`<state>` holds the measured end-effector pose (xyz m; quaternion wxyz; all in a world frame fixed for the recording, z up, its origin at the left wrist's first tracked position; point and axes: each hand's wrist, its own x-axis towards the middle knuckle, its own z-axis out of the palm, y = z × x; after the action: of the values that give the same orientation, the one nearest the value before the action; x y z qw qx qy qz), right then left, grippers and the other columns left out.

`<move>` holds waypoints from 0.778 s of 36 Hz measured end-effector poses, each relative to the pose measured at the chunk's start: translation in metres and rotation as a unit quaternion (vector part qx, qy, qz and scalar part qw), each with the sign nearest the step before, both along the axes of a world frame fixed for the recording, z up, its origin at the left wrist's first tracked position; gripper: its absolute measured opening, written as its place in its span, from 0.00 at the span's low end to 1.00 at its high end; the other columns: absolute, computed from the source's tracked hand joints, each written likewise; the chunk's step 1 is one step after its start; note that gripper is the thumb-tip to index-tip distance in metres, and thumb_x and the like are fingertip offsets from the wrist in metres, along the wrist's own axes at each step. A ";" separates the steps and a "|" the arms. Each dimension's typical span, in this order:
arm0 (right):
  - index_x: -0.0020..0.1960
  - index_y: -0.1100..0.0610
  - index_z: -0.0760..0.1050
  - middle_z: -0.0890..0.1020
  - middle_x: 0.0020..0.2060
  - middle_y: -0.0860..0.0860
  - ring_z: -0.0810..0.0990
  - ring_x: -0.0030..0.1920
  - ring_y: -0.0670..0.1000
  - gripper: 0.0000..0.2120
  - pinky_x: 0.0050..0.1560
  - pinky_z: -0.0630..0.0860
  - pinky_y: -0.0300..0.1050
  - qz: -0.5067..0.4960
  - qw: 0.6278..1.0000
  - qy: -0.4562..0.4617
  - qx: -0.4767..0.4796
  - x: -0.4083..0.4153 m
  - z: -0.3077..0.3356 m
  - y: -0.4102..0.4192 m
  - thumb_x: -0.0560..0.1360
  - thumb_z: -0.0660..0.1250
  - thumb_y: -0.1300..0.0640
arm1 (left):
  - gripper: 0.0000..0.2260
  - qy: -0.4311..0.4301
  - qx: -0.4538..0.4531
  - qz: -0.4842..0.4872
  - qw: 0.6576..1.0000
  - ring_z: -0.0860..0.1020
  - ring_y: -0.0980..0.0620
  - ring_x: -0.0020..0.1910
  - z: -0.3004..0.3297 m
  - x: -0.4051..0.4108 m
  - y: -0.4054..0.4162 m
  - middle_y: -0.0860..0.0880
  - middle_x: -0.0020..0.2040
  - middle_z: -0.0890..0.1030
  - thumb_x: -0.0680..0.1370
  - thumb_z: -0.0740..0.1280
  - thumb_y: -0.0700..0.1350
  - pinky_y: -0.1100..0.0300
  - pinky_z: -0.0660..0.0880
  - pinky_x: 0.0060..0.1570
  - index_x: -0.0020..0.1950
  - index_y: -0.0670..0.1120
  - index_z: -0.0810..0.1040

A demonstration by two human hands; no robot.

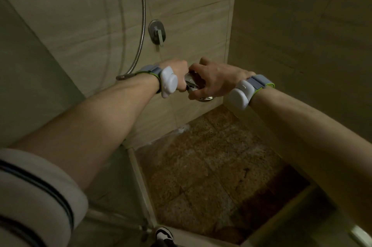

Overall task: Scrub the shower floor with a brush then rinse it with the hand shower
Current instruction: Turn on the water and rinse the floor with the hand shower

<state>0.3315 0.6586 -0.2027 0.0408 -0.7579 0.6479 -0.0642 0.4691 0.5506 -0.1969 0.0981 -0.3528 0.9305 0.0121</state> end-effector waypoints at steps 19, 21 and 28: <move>0.69 0.50 0.68 0.71 0.58 0.53 0.77 0.50 0.57 0.36 0.50 0.78 0.54 0.001 1.000 0.002 -0.014 -0.001 -0.003 0.000 0.69 0.72 0.32 | 0.09 0.015 -0.006 0.002 1.000 0.74 0.44 0.26 -0.002 0.000 0.000 0.43 0.28 0.77 0.66 0.69 0.45 0.56 0.69 0.27 0.30 0.44 0.73; 0.69 0.50 0.69 0.72 0.58 0.53 0.78 0.50 0.57 0.36 0.50 0.78 0.54 0.000 1.000 0.000 -0.019 -0.002 -0.003 0.000 0.69 0.72 0.32 | 0.08 0.014 -0.013 0.001 1.000 0.75 0.43 0.27 -0.001 -0.001 0.000 0.42 0.29 0.79 0.66 0.69 0.46 0.55 0.71 0.27 0.31 0.43 0.74; 0.69 0.50 0.68 0.71 0.58 0.53 0.77 0.50 0.57 0.37 0.51 0.78 0.56 -0.002 1.000 0.002 -0.014 -0.004 -0.005 -0.003 0.69 0.71 0.31 | 0.07 0.006 -0.007 -0.001 1.000 0.77 0.42 0.28 0.000 -0.003 0.001 0.41 0.32 0.80 0.68 0.70 0.45 0.56 0.71 0.28 0.33 0.42 0.76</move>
<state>0.3275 0.6558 -0.2078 0.0292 -0.7575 0.6482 -0.0720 0.4664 0.5518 -0.1971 0.0897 -0.3529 0.9313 0.0081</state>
